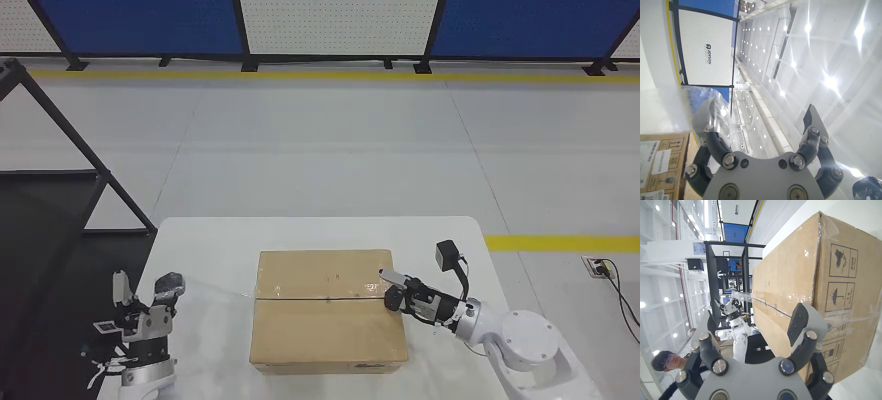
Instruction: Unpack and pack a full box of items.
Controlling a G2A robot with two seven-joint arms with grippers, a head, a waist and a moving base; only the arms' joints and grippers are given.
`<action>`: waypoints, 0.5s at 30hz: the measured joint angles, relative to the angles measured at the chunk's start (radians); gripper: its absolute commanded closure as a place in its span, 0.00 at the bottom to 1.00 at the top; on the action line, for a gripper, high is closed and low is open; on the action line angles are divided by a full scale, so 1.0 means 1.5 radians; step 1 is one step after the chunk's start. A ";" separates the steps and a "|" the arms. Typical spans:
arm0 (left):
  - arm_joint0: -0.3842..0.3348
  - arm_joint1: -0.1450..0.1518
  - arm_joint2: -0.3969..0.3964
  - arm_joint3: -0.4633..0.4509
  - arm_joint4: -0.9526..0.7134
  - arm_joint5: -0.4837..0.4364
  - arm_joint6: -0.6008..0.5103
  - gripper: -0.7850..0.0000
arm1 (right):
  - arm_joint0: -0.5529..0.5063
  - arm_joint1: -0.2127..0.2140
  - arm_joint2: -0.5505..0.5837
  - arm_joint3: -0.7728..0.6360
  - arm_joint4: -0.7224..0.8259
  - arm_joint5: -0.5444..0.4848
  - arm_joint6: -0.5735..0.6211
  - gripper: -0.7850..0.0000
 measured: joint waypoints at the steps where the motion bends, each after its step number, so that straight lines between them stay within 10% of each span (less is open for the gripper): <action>1: -0.003 -0.001 -0.001 -0.004 0.008 0.005 0.003 0.00 | 0.000 0.000 0.000 0.000 0.000 0.000 0.000 0.00; 15: -0.052 -0.013 -0.029 0.004 0.018 0.072 0.018 0.00 | 0.000 0.000 0.000 0.000 0.000 0.000 0.000 0.00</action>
